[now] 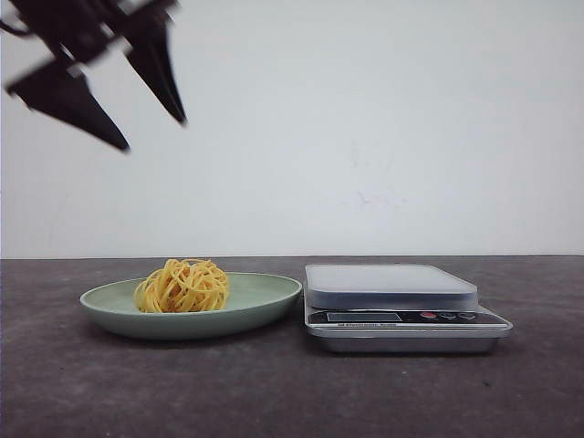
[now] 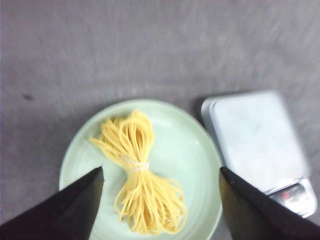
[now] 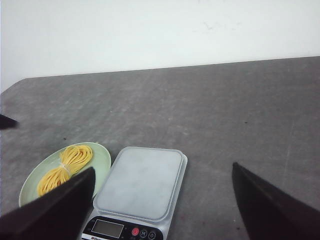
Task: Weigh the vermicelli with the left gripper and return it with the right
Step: 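Lower the open left gripper over the vermicelli bundle on the plate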
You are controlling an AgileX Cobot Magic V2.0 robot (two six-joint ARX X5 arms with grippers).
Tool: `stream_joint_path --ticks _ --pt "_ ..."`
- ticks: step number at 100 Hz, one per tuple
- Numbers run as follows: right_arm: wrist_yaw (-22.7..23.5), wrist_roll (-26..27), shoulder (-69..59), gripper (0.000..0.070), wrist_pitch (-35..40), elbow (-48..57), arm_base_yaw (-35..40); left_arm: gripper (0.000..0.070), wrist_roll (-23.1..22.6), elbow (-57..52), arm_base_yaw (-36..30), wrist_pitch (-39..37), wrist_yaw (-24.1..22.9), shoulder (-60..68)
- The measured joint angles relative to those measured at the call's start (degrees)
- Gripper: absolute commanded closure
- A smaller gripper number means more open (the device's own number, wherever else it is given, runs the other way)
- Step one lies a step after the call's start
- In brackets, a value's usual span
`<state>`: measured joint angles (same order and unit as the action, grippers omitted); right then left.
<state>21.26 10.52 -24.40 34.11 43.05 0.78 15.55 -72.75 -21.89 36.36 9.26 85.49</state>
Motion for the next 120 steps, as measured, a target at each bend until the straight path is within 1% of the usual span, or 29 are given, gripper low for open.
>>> stream_joint_path --ticks 11,32,45,67,73,81,87,91,115,118,120 --pt "0.00 -0.13 0.00 0.0146 0.70 0.00 0.39 0.0246 -0.57 -2.95 -1.31 1.86 -0.57 7.28" --pt "0.00 -0.76 0.00 0.0146 3.37 0.00 0.57 0.0246 -0.55 -3.15 -2.08 3.76 -0.87 16.94" --pt "0.00 -1.36 -0.02 0.0146 4.92 0.00 0.57 0.0246 -0.52 -3.15 -2.64 3.52 -0.94 19.65" --pt "0.00 -1.75 -0.02 0.0147 6.08 0.00 0.57 0.0250 -0.31 -3.15 -3.04 0.42 -0.92 20.06" --pt "0.00 -1.75 -0.02 0.0147 6.38 0.00 0.57 0.0272 -0.04 -3.15 -3.04 -0.39 -0.92 20.09" --pt "0.00 -1.75 -0.02 0.0147 6.56 0.00 0.57 0.0284 0.22 -3.15 -3.04 -0.81 -0.92 20.09" --pt "0.00 -1.75 -0.02 0.0147 6.56 0.00 0.57 0.0361 0.33 -3.15 -3.04 -0.85 -0.92 20.09" --pt "0.00 -1.75 -0.02 0.0147 6.56 0.00 0.57 0.0394 0.35 -3.15 -3.04 -0.92 -0.92 20.09" --pt "0.00 -1.75 -0.02 0.0149 6.47 0.00 0.57 0.0394 0.37 -3.15 -3.04 -0.61 -0.92 20.96" --pt "0.00 -1.75 -0.02 0.0149 6.40 0.00 0.57 0.0405 0.37 -3.15 -3.04 -0.59 -0.92 21.18" --pt "0.00 -1.75 -0.02 0.0149 6.40 0.00 0.57 0.0432 0.37 -3.15 -3.04 -0.59 -0.92 21.31"
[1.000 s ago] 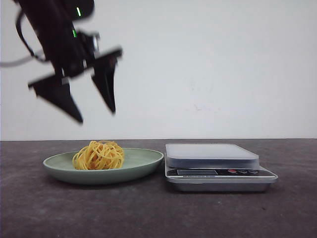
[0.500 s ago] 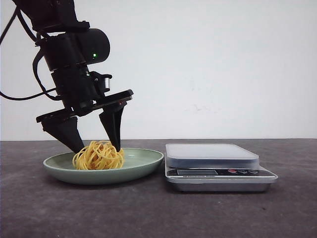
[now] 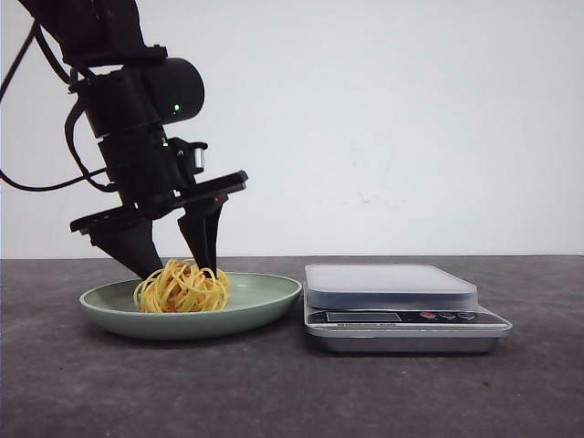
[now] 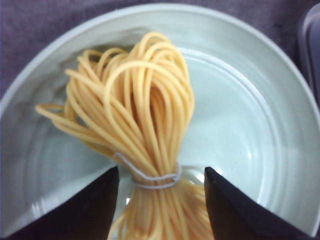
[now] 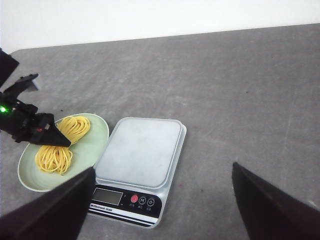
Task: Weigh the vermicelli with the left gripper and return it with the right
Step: 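Lower the open left gripper over the vermicelli bundle on the plate, then close the left gripper on the vermicelli bundle and lift it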
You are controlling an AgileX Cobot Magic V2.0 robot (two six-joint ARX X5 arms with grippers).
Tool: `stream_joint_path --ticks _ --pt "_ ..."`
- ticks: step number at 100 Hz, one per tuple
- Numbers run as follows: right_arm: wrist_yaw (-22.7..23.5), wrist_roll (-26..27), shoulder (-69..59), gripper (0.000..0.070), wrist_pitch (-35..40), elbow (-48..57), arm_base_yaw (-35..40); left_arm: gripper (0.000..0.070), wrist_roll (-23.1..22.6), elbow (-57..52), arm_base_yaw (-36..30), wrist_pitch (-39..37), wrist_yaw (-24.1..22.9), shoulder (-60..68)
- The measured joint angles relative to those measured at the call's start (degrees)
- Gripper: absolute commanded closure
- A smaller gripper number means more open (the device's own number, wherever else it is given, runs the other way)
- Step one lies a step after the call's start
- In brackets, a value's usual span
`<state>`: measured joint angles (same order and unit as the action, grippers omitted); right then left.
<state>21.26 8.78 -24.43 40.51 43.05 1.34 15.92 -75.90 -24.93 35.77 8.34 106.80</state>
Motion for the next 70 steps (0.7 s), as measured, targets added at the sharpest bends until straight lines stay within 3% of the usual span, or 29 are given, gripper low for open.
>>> stream_joint_path --ticks 15,55,70 --pt "0.00 0.00 0.00 0.0161 0.00 0.00 0.00 0.0700 -0.02 0.00 0.00 -0.26 -0.11 0.13" --pt "-0.07 0.00 0.02 0.0161 0.00 0.00 0.00 0.0697 -0.24 -1.25 -0.44 1.25 0.94 -0.09" --pt "-0.07 0.00 0.02 0.0161 0.00 0.00 0.00 0.0697 -0.09 -4.46 -1.97 1.73 6.36 -2.69"
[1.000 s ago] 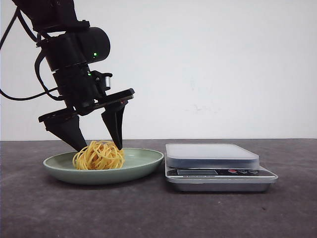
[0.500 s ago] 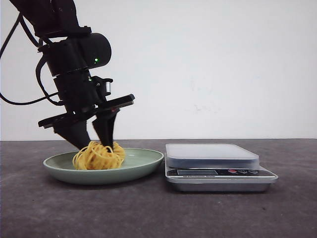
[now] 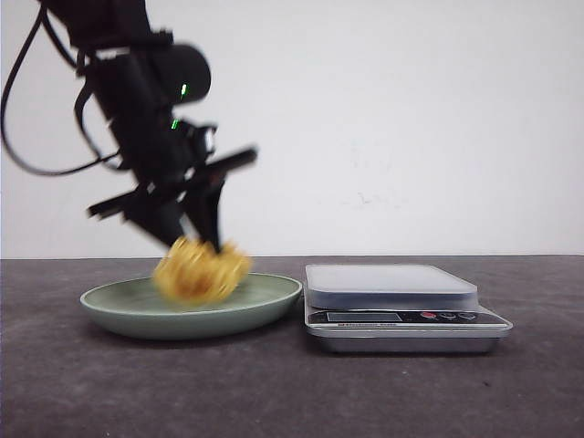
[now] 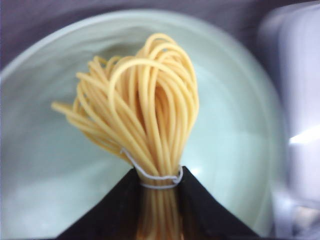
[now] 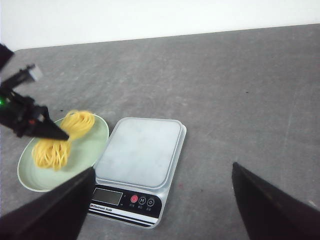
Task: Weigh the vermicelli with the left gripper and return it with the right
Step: 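Close the left gripper on the vermicelli bundle and lift it, then carry the vermicelli with the left gripper onto the scale platform and release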
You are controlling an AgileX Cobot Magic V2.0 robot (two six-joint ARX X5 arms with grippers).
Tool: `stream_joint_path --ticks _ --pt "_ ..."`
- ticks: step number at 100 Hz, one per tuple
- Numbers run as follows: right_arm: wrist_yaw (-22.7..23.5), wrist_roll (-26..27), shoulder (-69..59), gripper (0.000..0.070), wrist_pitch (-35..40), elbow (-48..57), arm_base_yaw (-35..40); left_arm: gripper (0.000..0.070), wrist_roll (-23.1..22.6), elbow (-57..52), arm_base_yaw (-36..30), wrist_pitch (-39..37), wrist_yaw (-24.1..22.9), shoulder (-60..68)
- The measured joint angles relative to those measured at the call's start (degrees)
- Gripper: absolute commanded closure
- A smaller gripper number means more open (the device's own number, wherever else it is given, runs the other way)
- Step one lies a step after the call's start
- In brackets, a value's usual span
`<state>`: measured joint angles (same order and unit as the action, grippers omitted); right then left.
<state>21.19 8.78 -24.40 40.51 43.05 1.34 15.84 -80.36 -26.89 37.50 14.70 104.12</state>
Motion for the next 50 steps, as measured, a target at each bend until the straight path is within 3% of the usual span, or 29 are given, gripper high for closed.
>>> stream_joint_path --ticks 12,50 --pt "-0.02 0.00 -0.02 0.0161 0.00 0.00 0.00 0.0697 0.37 -4.66 -1.79 -0.35 5.18 -2.89" --pt "0.00 0.00 0.00 0.0161 0.00 0.00 0.00 0.0697 9.57 -8.37 -8.31 -11.28 10.99 -2.95"
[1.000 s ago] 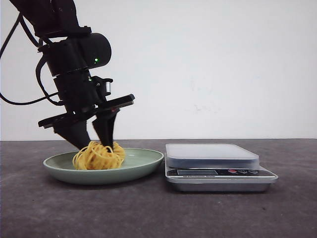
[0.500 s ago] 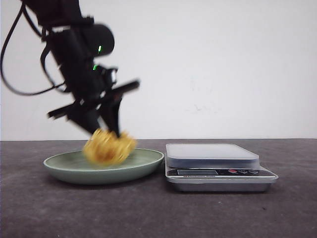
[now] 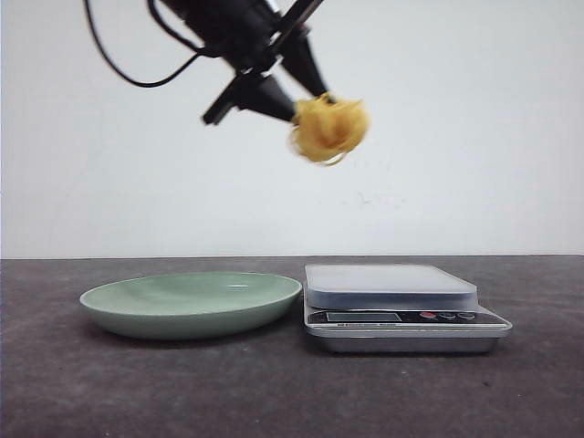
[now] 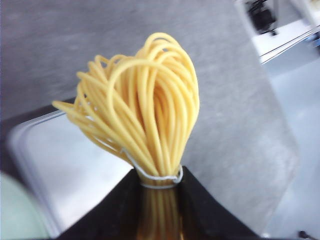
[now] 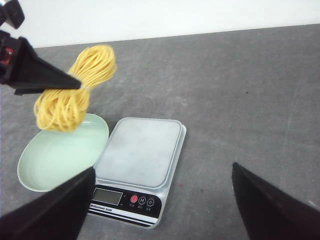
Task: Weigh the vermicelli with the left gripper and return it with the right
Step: 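Carry the vermicelli with the left gripper onto the scale platform and release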
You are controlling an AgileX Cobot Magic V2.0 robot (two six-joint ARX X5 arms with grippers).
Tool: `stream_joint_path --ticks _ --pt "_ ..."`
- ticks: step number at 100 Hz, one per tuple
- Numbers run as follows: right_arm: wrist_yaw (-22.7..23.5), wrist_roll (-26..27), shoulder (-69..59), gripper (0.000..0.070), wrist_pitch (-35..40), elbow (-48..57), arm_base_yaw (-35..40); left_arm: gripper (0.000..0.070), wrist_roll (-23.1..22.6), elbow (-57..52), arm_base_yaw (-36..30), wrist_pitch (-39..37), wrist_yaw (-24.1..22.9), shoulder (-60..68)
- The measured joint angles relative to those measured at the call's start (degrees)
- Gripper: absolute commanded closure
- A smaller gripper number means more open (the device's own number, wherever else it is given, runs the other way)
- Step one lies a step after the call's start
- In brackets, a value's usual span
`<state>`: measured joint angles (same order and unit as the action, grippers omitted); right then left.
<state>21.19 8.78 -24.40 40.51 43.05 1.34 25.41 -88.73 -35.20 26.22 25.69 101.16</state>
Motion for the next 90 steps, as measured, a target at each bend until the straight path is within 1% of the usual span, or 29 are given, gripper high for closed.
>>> stream_joint_path --ticks 25,33,67,70,73,80,83,85,90 --pt "0.00 0.00 -0.02 0.0161 0.11 0.00 0.00 0.0697 3.56 0.00 -2.80 -2.89 0.20 4.28" --pt "0.00 0.00 0.00 0.0160 0.15 0.00 0.00 0.0697 4.72 0.00 -2.82 -4.20 1.49 6.40" --pt "0.00 -0.02 0.00 0.0160 0.79 0.00 0.00 0.0691 5.92 0.02 -2.97 -5.53 1.49 13.79" --pt "0.00 -0.02 0.00 0.0160 0.81 0.00 0.00 0.0651 5.92 0.02 -2.97 -5.49 1.49 14.36" --pt "0.00 -0.04 0.00 0.0160 0.87 0.00 0.00 0.0581 5.92 0.02 -2.97 -5.46 1.49 14.82" --pt "0.07 -0.31 0.00 0.0160 1.25 0.00 0.00 0.0331 5.90 0.07 -2.99 -5.46 1.38 15.26" --pt "0.07 -0.48 0.00 0.0160 1.55 0.00 0.00 0.0256 5.90 0.07 -3.02 -5.51 1.22 15.26" --pt "0.07 -0.61 0.00 0.0160 1.75 0.00 0.00 0.0234 5.88 0.07 -3.02 -5.86 1.22 15.26" --pt "0.07 -0.92 0.00 0.0160 2.12 0.00 0.00 0.0231 5.77 0.07 -3.02 -6.93 1.25 15.26"
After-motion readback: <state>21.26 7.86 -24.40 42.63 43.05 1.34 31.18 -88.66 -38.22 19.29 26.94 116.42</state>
